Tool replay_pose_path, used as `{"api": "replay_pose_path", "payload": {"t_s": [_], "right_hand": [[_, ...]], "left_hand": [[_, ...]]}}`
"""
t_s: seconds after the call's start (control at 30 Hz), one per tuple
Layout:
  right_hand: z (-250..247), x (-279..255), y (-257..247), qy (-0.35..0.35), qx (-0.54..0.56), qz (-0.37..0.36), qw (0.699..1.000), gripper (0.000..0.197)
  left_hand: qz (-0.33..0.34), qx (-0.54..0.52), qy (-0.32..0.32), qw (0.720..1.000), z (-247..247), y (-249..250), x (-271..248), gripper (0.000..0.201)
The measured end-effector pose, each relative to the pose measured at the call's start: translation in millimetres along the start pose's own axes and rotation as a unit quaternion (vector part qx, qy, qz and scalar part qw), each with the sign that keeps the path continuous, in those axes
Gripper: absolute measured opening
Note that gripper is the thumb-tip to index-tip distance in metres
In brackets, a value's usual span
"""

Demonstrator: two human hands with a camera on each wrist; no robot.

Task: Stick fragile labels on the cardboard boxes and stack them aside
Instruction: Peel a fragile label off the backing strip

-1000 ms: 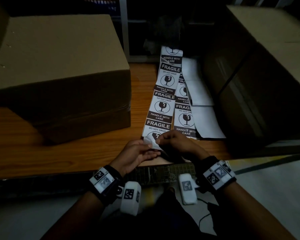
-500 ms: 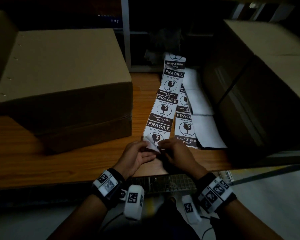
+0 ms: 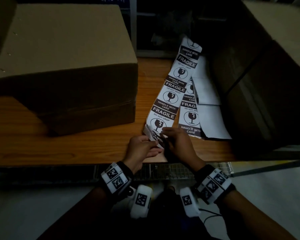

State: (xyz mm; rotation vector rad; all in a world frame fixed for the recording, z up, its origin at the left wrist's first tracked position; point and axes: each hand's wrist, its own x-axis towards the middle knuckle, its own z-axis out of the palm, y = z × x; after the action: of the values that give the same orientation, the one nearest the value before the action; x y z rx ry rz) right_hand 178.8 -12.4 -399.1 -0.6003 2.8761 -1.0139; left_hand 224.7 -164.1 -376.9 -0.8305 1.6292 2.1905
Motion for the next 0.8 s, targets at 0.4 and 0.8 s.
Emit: {"api": "replay_pose_path", "payload": {"t_s": [0.4,0.8], "right_hand": [[-12,7,20,-0.073,0.039,-0.144,0.986,0.014],[-11,13,31,-0.084,0.101,-0.200,0.971,0.017]], "left_hand": [[0.049,-0.073,0.096,0.991,11,-12,-11,0.014],[0.093,-0.057,0.195,0.975,34,-28,-15,0.014]]}}
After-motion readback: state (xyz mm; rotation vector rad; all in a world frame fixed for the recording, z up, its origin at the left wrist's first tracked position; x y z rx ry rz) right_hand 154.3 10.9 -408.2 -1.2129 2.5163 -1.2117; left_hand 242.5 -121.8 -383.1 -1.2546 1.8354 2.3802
